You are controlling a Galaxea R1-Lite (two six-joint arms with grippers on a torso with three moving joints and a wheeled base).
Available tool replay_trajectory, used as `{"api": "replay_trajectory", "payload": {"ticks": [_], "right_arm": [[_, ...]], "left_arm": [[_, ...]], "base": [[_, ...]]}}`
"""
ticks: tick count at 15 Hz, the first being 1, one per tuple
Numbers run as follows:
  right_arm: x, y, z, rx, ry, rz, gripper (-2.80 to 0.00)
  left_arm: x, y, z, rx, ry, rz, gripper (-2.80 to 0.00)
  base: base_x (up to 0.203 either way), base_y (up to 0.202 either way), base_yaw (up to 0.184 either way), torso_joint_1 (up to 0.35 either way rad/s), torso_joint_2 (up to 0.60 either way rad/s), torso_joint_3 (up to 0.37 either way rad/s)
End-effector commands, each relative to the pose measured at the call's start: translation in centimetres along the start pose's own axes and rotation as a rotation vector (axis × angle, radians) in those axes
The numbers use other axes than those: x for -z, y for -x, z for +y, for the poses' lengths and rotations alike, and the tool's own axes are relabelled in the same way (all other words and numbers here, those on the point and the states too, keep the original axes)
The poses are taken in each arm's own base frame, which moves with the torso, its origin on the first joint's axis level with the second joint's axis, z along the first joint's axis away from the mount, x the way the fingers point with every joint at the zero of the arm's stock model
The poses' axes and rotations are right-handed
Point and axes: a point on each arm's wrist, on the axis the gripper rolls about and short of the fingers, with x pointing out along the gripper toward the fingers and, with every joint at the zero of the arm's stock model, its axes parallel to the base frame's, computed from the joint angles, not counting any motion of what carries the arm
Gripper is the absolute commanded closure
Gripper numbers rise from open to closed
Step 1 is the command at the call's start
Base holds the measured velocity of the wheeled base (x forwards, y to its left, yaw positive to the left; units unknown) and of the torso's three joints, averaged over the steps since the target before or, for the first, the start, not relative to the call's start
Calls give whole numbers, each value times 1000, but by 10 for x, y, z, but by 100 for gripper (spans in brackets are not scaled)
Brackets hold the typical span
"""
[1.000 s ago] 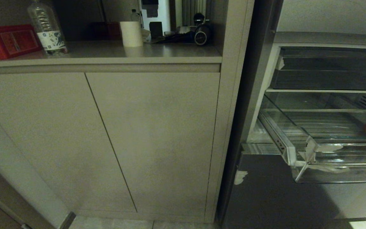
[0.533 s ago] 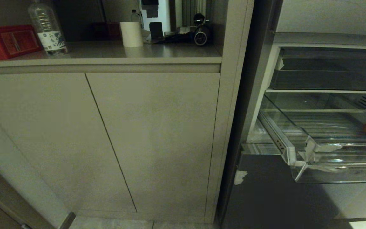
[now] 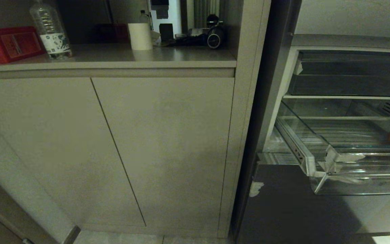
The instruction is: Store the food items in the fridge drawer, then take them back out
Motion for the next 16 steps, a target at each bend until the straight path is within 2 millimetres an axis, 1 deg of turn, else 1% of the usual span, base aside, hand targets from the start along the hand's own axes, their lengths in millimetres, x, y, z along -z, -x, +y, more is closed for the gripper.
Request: {"api": "replay_trajectory", "payload": {"ticks": [1, 4, 7, 12, 16], "right_arm": [[4, -14, -15, 117, -53, 8, 0], [0, -34, -37, 245, -92, -41, 0], [-6, -52, -64, 372, -136, -44, 0], [-23, -85, -122, 527, -189, -111, 0], [-53, -98, -170, 632, -214, -163, 0]], "left_arm": [[0, 0, 0, 0, 0, 0, 0], [0, 0, 0, 0, 0, 0, 0], [0, 0, 0, 0, 0, 1, 0], [0, 0, 0, 0, 0, 0, 0], [0, 0, 0, 0, 0, 0, 0]], "base": [[0, 0, 0, 0, 0, 0], [0, 0, 0, 0, 0, 0], [0, 0, 0, 0, 0, 0], [0, 0, 0, 0, 0, 0], [0, 0, 0, 0, 0, 0]]}}
